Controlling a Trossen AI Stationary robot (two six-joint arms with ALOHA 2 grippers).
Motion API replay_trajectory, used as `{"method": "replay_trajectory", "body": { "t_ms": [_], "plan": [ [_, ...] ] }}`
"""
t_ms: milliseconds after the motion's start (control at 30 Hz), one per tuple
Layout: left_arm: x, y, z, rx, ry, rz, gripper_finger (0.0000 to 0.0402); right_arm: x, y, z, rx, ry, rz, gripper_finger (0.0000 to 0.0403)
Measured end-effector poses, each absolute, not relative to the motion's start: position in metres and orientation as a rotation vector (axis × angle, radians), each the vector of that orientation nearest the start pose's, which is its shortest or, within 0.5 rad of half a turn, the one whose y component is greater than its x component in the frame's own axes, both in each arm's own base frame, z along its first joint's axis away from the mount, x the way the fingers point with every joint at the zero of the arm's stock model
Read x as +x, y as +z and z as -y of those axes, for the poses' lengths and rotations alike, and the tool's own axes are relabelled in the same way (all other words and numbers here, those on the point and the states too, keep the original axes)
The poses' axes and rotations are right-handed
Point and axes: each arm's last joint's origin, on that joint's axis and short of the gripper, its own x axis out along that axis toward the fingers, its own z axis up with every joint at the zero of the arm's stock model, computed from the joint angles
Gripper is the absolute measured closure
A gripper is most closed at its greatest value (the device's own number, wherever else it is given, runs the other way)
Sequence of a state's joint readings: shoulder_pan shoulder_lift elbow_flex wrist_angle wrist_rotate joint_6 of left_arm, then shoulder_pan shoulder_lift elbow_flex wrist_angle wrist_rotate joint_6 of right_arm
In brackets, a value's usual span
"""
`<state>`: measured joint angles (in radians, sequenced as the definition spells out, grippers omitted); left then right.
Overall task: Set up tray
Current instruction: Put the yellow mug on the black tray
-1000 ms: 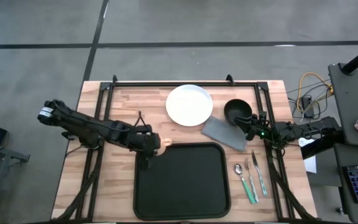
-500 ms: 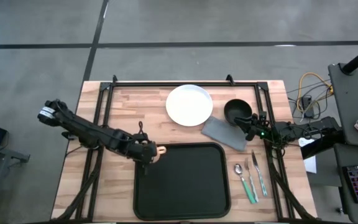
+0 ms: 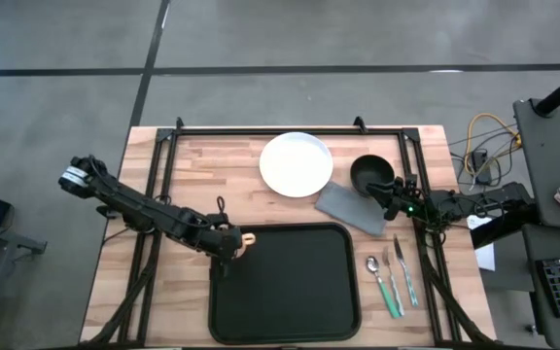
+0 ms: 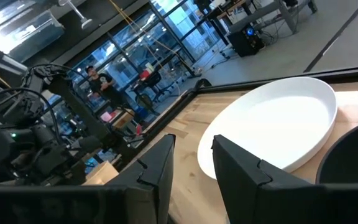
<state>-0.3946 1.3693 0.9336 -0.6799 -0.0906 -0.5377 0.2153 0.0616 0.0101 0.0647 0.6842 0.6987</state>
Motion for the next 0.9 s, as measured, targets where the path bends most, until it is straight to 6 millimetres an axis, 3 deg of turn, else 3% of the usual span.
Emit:
{"method": "replay_trajectory", "body": {
  "t_ms": [267,400,900],
  "plan": [
    [0.240,0.223,0.099,-0.209,0.014,-1.111,0.0401,0.096,0.168,-0.002,0.688,-0.445,0.174,0.0301],
    [0.247,0.218,0.109,-0.170,-0.078,-1.119,0.0401,0.096,0.168,-0.002,0.687,-0.446,0.174,0.0301],
    [0.251,0.211,0.109,-0.146,-0.004,-1.173,0.0401,0.096,0.168,-0.002,0.688,-0.445,0.174,0.0300]
  ]
}}
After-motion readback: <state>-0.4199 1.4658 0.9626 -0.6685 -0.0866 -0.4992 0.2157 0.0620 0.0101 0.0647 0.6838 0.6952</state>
